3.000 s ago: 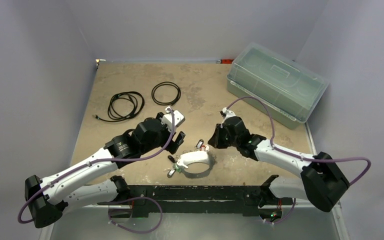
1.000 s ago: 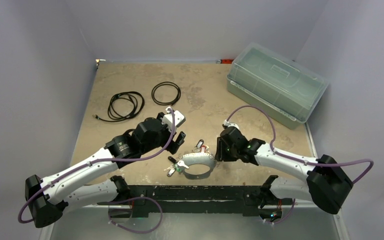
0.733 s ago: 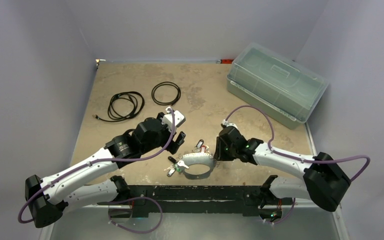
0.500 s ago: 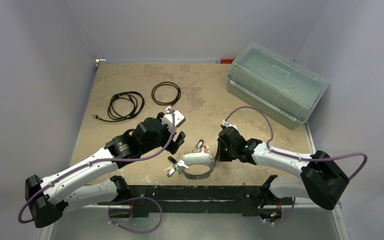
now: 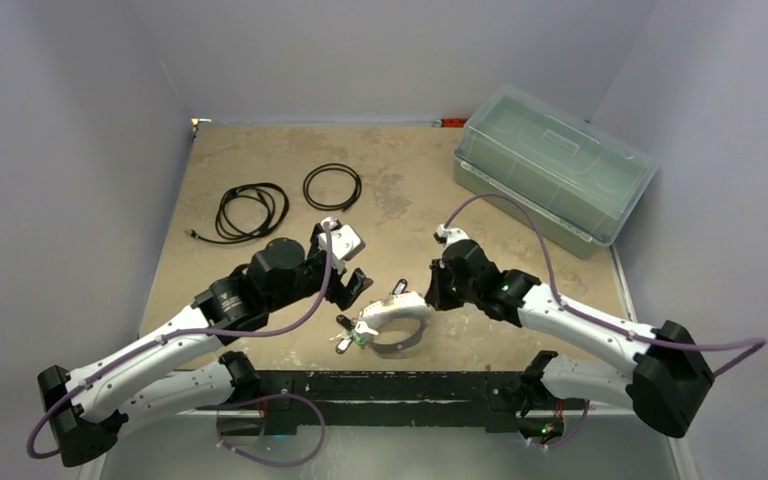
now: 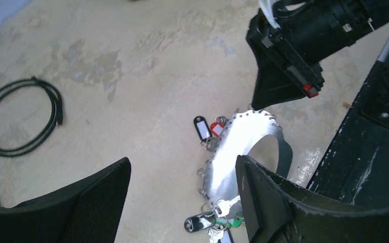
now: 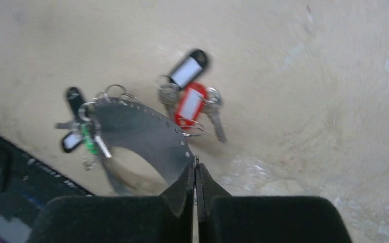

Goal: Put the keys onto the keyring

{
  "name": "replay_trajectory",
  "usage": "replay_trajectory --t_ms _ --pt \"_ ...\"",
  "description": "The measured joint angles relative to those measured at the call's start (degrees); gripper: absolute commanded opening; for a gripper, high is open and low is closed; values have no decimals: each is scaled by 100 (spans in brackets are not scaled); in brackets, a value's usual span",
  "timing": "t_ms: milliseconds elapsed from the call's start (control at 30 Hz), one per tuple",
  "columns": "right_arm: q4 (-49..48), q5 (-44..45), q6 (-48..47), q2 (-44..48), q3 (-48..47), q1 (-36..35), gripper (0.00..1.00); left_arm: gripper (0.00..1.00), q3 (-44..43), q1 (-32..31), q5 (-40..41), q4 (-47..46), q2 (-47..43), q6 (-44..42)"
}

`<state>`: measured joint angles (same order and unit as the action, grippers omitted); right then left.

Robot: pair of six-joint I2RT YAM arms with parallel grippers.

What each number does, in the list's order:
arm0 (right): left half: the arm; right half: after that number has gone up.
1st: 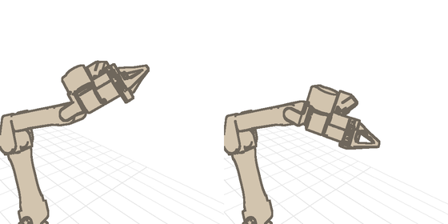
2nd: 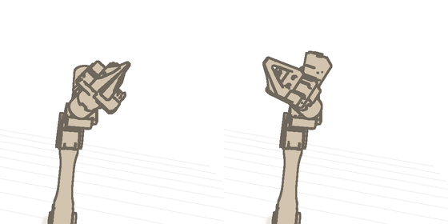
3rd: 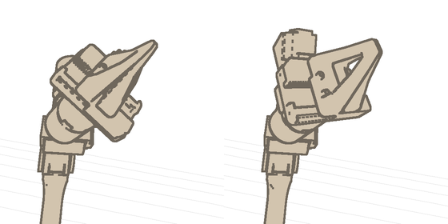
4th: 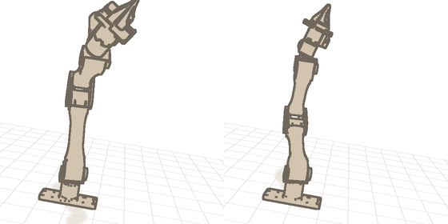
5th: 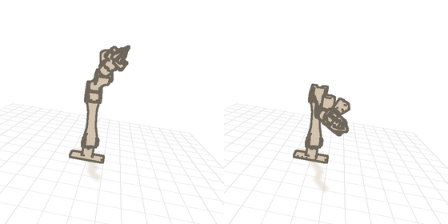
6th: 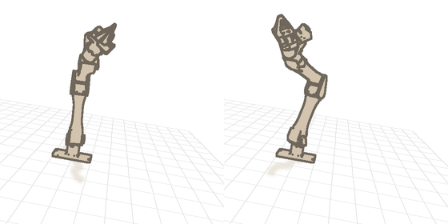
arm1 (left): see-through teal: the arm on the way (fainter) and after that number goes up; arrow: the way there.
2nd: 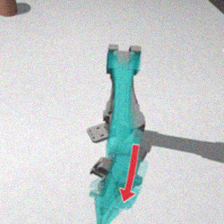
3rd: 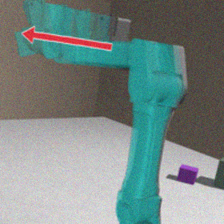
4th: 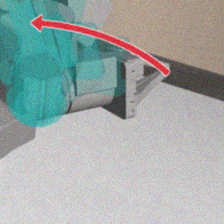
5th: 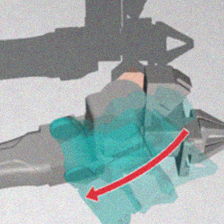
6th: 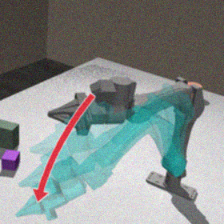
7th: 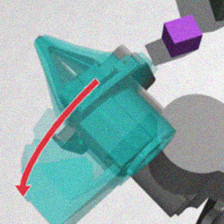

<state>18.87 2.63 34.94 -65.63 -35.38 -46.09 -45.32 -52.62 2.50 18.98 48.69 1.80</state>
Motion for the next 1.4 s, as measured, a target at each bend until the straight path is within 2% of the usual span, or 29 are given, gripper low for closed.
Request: replay_trajectory --t_ms 300,433,633,767,900,1100,1400 --pt "254 -693 -1261 662 -1335 -323 0 76 173 0 -1565 -708 -671 -1510" --pt "592 -890 -1672 702 -1862 -461 0 79 -24 0 -2063 -459 -450 -2190" --pt "1316 -1019 -2186 638 -2562 -623 0 73 -302 0 -2485 -254 114 -2682" --pt "1637 -1008 -2347 638 -2800 -675 0 69 -378 0 -2658 -330 385 -2509" --pt "1853 -909 -2402 608 -3012 -680 0 72 -396 2 -2645 -654 564 -1891" --pt "2037 -791 -2455 522 -3285 -708 0 71 -103 0 -2656 -1742 511 -994" --pt "2107 -916 -2559 487 -3515 -758 0 62 214 0 -3016 -2500 723 -715"
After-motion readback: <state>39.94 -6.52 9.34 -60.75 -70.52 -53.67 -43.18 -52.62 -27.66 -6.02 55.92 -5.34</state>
